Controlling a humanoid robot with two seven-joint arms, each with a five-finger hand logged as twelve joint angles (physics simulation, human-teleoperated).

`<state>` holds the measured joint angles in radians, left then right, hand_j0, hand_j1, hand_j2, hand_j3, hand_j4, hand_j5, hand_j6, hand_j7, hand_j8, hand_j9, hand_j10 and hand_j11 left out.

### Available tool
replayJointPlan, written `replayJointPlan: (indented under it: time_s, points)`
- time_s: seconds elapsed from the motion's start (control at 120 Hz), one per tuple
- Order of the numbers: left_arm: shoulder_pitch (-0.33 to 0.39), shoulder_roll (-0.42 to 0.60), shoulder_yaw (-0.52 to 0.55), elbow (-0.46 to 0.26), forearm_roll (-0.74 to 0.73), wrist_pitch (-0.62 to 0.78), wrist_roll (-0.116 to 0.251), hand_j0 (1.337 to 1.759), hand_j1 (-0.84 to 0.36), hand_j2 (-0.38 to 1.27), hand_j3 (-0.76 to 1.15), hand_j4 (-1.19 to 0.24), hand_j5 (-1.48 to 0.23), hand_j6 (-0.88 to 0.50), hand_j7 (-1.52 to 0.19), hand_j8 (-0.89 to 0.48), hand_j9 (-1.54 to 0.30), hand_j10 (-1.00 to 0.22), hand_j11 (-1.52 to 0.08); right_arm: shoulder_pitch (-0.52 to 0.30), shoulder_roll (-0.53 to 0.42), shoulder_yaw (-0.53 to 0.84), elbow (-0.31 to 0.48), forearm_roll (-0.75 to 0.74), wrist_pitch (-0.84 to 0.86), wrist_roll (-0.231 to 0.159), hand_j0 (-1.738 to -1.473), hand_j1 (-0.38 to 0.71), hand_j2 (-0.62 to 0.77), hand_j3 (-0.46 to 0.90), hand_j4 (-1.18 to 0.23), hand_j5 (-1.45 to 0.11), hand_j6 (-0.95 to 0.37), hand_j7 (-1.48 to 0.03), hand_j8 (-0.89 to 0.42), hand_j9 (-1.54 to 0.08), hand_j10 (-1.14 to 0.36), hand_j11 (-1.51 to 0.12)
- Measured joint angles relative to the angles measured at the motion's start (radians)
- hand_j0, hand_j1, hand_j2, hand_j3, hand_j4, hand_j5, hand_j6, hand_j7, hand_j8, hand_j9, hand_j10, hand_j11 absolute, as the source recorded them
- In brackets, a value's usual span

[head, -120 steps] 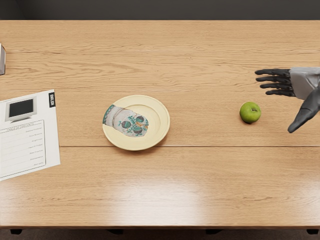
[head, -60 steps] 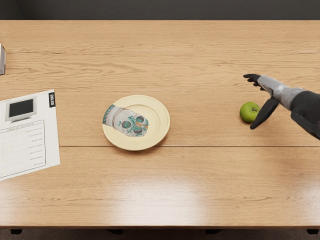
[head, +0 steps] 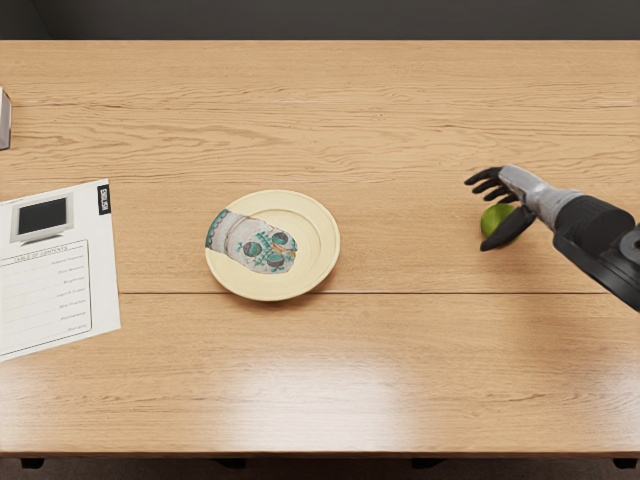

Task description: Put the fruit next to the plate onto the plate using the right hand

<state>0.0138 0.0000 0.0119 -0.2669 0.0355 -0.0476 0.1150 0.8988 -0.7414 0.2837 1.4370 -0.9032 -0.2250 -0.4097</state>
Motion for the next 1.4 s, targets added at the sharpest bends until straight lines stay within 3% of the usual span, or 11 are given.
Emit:
replayJointPlan:
  time_s: [0.45, 0.6, 0.7, 1.025, 1.208, 1.4]
  points:
    - [0.0, 0.0, 0.0, 0.0, 0.0, 0.0, 0.0, 1.658, 0.35, 0.0, 0.0, 0.0, 0.0, 0.0, 0.0, 0.0, 0.0, 0.0, 0.0, -0.021, 0.0, -0.001, -0.055, 0.005, -0.003, 0.001, -1.658, 0.04, -0.06, 0.0, -0.33, -0.42, -0.33, -0.43, -0.33, -0.42, -0.33, -0.43]
    - [0.0, 0.0, 0.0, 0.0, 0.0, 0.0, 0.0, 1.658, 0.35, 0.0, 0.0, 0.0, 0.0, 0.0, 0.0, 0.0, 0.0, 0.0, 0.0, -0.034, 0.005, 0.0, -0.067, 0.002, -0.004, 0.001, -1.658, 0.11, -0.07, 0.0, -0.4, -0.49, -0.39, -0.5, -0.31, -0.5, -0.39, -0.5]
    - [0.0, 0.0, 0.0, 0.0, 0.0, 0.0, 0.0, 1.658, 0.35, 0.0, 0.0, 0.0, 0.0, 0.0, 0.0, 0.0, 0.0, 0.0, 0.0, -0.039, 0.007, 0.0, -0.068, 0.002, -0.004, 0.0, -1.657, 0.16, -0.08, 0.0, -0.45, -0.55, -0.44, -0.56, -0.36, -0.56, -0.45, -0.56]
    - [0.0, 0.0, 0.0, 0.0, 0.0, 0.0, 0.0, 1.658, 0.35, 0.0, 0.0, 0.0, 0.0, 0.0, 0.0, 0.0, 0.0, 0.0, 0.0, -0.04, 0.007, 0.014, -0.063, 0.01, 0.004, -0.001, -1.655, 0.19, 0.16, 0.0, -0.56, -0.71, -0.47, -0.71, -0.39, -0.72, -0.52, -0.72]
    - [0.0, 0.0, 0.0, 0.0, 0.0, 0.0, 0.0, 1.658, 0.35, 0.0, 0.0, 0.0, 0.0, 0.0, 0.0, 0.0, 0.0, 0.0, 0.0, -0.035, 0.023, 0.06, -0.04, 0.014, 0.033, -0.006, -1.655, 0.17, 0.16, 0.0, -0.58, -0.75, -0.47, -0.74, -0.39, -0.75, -0.52, -0.75]
    - [0.0, 0.0, 0.0, 0.0, 0.0, 0.0, 0.0, 1.658, 0.35, 0.0, 0.0, 0.0, 0.0, 0.0, 0.0, 0.0, 0.0, 0.0, 0.0, -0.03, 0.123, 0.113, -0.028, 0.016, 0.042, -0.007, -1.655, 0.18, 0.17, 0.0, -0.58, -0.77, -0.47, -0.76, -0.39, -0.77, -0.51, -0.76]
